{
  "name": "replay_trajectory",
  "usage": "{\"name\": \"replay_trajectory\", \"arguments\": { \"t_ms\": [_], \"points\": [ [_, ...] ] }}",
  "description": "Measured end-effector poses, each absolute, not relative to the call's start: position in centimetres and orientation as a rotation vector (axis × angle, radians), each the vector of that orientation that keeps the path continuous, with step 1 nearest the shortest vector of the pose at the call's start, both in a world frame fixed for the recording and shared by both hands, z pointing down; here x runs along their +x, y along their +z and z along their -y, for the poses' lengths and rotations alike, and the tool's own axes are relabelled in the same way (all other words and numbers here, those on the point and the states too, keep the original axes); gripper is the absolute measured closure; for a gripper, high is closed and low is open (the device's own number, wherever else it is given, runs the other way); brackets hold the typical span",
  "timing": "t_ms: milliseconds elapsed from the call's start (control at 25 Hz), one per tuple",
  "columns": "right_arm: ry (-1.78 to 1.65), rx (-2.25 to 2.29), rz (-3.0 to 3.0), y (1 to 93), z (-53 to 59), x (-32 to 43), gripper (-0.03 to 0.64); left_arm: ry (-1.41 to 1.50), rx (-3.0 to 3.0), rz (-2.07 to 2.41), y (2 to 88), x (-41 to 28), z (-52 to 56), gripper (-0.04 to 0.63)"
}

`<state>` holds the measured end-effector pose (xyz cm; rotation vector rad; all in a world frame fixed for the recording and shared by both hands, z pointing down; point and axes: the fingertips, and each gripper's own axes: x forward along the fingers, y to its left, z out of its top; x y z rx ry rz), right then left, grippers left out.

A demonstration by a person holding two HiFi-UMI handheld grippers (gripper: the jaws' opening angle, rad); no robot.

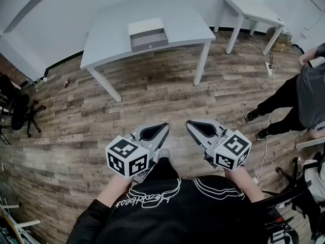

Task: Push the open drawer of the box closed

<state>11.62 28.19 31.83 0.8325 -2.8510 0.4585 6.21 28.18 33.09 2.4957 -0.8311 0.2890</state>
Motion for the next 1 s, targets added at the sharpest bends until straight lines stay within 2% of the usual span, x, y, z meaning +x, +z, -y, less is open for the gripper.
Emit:
{"name": "replay_trajectory", "arguments": {
  "t_ms": [320,1000],
  "points": [
    [0.365,0.888,2.816,31.8,-5.6,4.2,0.607,0.317,2.547,0.837,33.0,-2.2,-7.0,0.589],
    [0.580,0.872,2.709,42.2,13.1,0.3,0.607,0.265,2.334,0.926,39.9,-7.7,9.9,0.589]
  ]
}}
